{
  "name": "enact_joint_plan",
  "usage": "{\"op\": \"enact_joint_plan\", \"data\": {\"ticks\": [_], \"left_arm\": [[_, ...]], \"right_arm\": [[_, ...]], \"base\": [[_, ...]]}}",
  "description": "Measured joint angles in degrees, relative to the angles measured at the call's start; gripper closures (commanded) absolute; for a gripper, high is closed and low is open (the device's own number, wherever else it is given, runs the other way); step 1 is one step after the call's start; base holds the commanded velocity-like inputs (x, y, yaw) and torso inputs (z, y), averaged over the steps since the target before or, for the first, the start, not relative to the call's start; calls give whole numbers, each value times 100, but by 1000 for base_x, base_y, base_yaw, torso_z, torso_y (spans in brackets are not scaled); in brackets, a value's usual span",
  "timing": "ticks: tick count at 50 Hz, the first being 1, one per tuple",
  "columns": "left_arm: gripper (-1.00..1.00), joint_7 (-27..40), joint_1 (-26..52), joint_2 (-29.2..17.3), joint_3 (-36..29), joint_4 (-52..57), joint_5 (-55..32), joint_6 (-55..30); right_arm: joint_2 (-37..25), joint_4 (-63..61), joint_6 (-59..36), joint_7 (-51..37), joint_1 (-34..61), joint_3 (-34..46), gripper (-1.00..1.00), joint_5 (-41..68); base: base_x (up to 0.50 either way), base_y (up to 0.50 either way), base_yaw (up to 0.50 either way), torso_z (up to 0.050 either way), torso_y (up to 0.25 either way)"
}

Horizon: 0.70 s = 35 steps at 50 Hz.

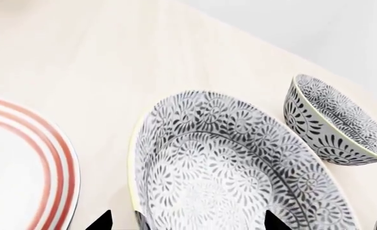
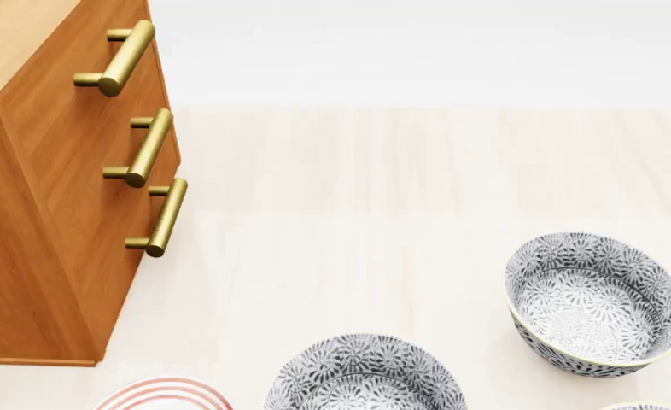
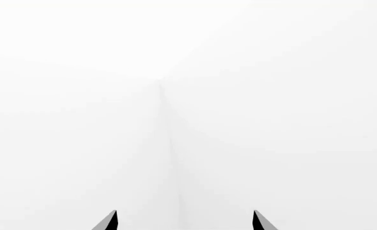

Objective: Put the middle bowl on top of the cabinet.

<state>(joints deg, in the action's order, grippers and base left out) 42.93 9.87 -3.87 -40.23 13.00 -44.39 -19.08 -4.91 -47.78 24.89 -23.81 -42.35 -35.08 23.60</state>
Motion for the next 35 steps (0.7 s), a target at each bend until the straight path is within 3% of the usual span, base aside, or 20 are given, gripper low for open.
{"op": "enact_joint_plan", "data": {"ticks": [27, 28, 35], "left_arm": [[-100, -289, 93, -16, -44, -345, -261, 350], [100, -305, 95, -15, -41, -360, -278, 366], [100, -338, 99, -38, -54, -431, -320, 453]], "right_arm": [[86, -26, 15, 136, -13, -108, -100, 75], [87, -26, 12, 138, -9, -109, -100, 74], [92, -31, -10, 148, 13, -110, -100, 64]], "base": [[0, 0, 0, 0, 0], [0, 0, 0, 0, 0], [0, 0, 0, 0, 0]]}}
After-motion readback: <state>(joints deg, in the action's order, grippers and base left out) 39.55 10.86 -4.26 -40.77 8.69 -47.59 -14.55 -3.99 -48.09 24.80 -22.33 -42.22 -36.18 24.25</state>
